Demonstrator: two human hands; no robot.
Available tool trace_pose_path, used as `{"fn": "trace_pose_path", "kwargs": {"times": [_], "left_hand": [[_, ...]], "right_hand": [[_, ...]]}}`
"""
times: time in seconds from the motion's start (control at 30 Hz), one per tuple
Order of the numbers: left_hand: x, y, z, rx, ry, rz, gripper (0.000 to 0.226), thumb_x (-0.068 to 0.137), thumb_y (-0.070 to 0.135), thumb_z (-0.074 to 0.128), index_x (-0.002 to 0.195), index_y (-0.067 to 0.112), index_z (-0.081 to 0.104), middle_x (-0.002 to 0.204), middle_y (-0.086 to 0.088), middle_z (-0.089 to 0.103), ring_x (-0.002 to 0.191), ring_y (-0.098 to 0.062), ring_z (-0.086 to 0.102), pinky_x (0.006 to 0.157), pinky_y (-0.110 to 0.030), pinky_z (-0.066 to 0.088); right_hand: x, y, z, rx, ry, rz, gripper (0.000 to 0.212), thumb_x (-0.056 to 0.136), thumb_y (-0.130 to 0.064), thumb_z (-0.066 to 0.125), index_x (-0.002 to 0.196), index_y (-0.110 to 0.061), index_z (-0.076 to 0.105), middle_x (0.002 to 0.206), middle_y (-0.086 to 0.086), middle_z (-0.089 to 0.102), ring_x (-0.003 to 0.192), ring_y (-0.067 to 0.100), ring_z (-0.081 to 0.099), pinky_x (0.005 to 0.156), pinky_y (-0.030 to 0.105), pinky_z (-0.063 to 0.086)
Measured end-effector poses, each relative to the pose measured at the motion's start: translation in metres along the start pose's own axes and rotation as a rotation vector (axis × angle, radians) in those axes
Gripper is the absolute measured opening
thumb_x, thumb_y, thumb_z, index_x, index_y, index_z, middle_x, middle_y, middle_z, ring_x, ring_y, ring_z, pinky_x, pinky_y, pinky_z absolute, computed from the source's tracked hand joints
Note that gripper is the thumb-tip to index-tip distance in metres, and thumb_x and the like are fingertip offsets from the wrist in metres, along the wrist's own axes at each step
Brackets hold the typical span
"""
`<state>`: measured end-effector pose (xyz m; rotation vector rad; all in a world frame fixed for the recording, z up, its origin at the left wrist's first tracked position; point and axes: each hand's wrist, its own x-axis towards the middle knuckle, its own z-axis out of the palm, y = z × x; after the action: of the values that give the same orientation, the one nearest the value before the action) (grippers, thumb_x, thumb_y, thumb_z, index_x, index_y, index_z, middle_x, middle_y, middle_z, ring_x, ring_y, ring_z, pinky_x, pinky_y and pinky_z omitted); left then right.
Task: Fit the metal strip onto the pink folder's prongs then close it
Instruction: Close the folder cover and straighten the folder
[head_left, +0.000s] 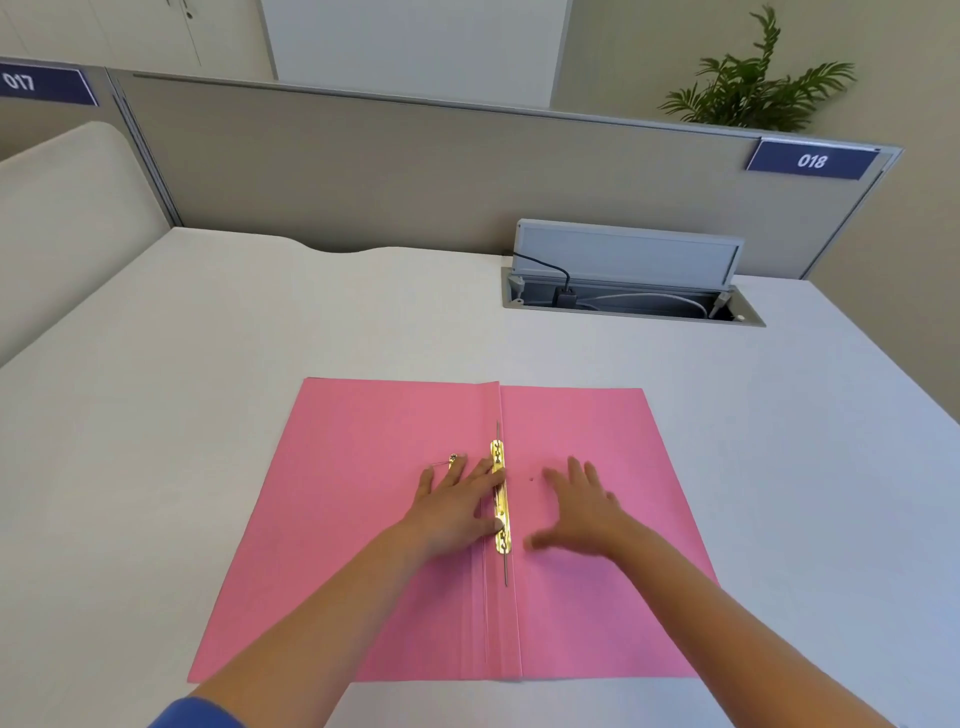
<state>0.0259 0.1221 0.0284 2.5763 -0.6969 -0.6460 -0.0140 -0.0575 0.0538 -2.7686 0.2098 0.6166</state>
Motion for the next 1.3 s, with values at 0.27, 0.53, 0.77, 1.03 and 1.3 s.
{"fn": "trace_pose_path", "kwargs": {"times": [0.27, 0.53, 0.77, 1.03, 1.3], "left_hand": [[0.011, -0.001, -0.013, -0.247, 0.085, -0.006, 0.063, 0.087, 0.028, 0.055, 0.144, 0.033, 0.027, 0.158, 0.003, 0.015, 0.147, -0.02, 0.001, 0.118, -0.047, -0.004], [-0.01, -0.05, -0.069, -0.401, 0.667, -0.372, 0.058, 0.084, 0.013, 0.057, 0.139, 0.016, 0.038, 0.137, -0.011, 0.051, 0.121, -0.029, 0.05, 0.1, -0.033, 0.04], [-0.032, -0.105, -0.078, -0.323, 0.514, -1.041, 0.061, 0.075, 0.04, 0.059, 0.122, 0.008, 0.038, 0.124, -0.017, 0.04, 0.12, -0.034, 0.035, 0.093, -0.044, 0.037], [-0.05, -0.123, -0.107, -0.523, 0.535, -0.892, 0.044, 0.081, 0.026, 0.063, 0.111, -0.006, 0.056, 0.111, -0.025, 0.06, 0.105, -0.039, 0.057, 0.088, -0.039, 0.045], [-0.087, -0.05, -0.195, -0.772, 0.455, -0.5, 0.038, 0.085, 0.038, 0.06, 0.099, 0.003, 0.06, 0.089, -0.015, 0.057, 0.067, -0.026, 0.052, 0.063, -0.032, 0.041]], "right_hand": [[-0.017, 0.018, 0.013, -0.09, -0.094, -0.017, 0.127, 0.06, -0.054, 0.077, 0.151, -0.025, -0.008, 0.159, 0.004, -0.023, 0.146, 0.026, -0.019, 0.115, 0.061, 0.003], [0.006, 0.016, -0.001, -0.076, -0.075, -0.007, 0.128, 0.06, -0.054, 0.078, 0.151, -0.025, -0.007, 0.159, 0.004, -0.021, 0.147, 0.027, -0.017, 0.114, 0.063, 0.005], [0.017, 0.014, -0.005, -0.065, -0.087, 0.005, 0.13, 0.058, -0.055, 0.079, 0.15, -0.025, -0.008, 0.159, 0.004, -0.021, 0.147, 0.027, -0.018, 0.113, 0.065, 0.006], [0.021, 0.014, -0.003, -0.073, -0.086, 0.006, 0.131, 0.057, -0.056, 0.079, 0.15, -0.025, -0.007, 0.159, 0.003, -0.021, 0.147, 0.027, -0.018, 0.112, 0.066, 0.007], [0.013, 0.009, -0.007, 0.015, -0.049, 0.016, 0.122, 0.062, -0.051, 0.078, 0.151, -0.022, 0.001, 0.161, 0.003, -0.013, 0.148, 0.026, -0.011, 0.114, 0.064, 0.009]]}}
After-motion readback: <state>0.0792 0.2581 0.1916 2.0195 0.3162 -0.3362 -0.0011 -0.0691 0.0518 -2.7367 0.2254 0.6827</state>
